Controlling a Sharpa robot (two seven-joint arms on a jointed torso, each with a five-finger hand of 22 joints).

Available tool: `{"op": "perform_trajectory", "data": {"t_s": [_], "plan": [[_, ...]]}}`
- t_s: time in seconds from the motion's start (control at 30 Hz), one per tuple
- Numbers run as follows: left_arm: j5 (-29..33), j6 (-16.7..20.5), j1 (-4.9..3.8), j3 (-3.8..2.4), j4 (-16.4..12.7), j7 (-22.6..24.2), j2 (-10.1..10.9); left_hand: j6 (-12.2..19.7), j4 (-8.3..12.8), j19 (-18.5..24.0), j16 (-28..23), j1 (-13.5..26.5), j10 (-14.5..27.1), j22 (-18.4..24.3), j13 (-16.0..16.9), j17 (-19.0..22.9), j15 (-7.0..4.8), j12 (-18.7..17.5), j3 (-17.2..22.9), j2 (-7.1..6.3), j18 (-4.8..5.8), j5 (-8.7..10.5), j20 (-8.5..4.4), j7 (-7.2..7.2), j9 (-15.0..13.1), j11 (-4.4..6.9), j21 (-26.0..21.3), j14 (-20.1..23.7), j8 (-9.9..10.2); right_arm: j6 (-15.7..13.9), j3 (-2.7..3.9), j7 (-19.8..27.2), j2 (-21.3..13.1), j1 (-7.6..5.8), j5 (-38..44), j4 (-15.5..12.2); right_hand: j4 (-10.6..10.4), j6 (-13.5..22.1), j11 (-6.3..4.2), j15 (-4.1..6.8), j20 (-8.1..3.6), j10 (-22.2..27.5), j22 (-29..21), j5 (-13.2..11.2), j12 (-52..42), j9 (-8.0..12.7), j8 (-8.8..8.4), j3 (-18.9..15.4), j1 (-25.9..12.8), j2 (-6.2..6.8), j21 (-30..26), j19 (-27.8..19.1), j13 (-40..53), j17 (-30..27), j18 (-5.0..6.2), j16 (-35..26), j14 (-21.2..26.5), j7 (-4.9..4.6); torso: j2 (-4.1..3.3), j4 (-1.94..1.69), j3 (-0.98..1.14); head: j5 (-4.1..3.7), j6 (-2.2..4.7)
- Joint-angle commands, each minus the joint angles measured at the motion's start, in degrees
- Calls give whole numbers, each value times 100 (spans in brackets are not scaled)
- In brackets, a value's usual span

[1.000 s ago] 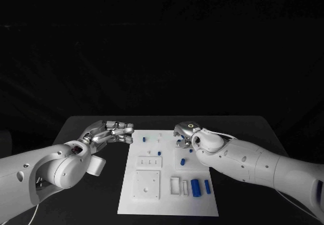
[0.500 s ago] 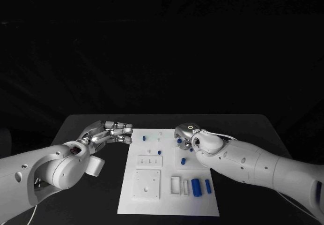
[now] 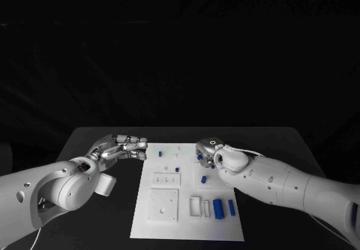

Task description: Assemble the parts on the task board

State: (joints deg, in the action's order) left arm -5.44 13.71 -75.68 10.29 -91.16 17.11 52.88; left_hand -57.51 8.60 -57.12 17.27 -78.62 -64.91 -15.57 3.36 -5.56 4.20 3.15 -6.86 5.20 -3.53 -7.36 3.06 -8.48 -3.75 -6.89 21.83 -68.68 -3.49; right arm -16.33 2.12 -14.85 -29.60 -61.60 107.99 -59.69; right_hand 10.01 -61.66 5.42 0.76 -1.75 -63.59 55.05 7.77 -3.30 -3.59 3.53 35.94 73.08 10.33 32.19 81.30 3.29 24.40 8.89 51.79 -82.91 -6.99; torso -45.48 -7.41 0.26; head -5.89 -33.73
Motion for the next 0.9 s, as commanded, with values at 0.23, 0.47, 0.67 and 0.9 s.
{"op": "perform_trajectory", "data": {"t_s": [0.23, 0.47, 0.67, 0.9], "plan": [[-14, -114, -10, -6, -9, 1, -7, 32, 1, 20, 20, 35, 40, -12, 5, 9, -5, 18, 13, -32, 34, -6, 2, -10, 3, 11, 23, 37, -7, -72, -1, -59, 22, 2, 116, 44, -24, -235, -71, 17, -24, -287, 168, -166, 3, -4, 6, 220, -64, -74, -16, 40, 2, 6, 42, 17, 16, 51, -24, 8, -8, 7, 31], [-13, -130, -10, -6, -7, -17, -7, 32, 1, 20, 20, 35, 40, -12, 5, 9, -5, 18, 13, -32, 34, -6, 2, -10, 3, 11, 23, 37, -7, -130, -1, -49, 41, 3, 123, 59, -23, -416, -131, 53, -60, -489, 309, -310, 1, -8, 11, 255, -60, -138, 4, 47, 6, 16, 1, 17, 12, 94, -37, 6, -14, 3, 33], [-13, -138, -11, -6, -6, -29, -11, 32, 1, 20, 20, 35, 40, -12, 5, 9, -5, 18, 13, -32, 34, -6, 2, -10, 3, 11, 23, 37, -7, -202, -1, -35, 64, 3, 103, 71, -9, -585, -186, 91, -101, -669, 467, -362, 2, -17, 9, 175, -51, -207, 96, 67, 9, 23, -54, 9, 7, 129, -39, 10, -16, 10, 35], [-13, -146, -13, -6, -5, -48, -15, 37, -9, 16, 24, 27, 49, -17, 5, 13, -6, 18, 22, -43, 31, -3, 2, -12, 3, 9, 19, 34, -7, -309, -1, -63, 82, 3, 51, 67, 13, -799, -262, 144, -147, -916, 670, -398, -1, -31, 16, 39, -22, -303, 197, 102, 15, 36, -100, 0, 1, 161, -45, 8, -22, 17, 52]]}}
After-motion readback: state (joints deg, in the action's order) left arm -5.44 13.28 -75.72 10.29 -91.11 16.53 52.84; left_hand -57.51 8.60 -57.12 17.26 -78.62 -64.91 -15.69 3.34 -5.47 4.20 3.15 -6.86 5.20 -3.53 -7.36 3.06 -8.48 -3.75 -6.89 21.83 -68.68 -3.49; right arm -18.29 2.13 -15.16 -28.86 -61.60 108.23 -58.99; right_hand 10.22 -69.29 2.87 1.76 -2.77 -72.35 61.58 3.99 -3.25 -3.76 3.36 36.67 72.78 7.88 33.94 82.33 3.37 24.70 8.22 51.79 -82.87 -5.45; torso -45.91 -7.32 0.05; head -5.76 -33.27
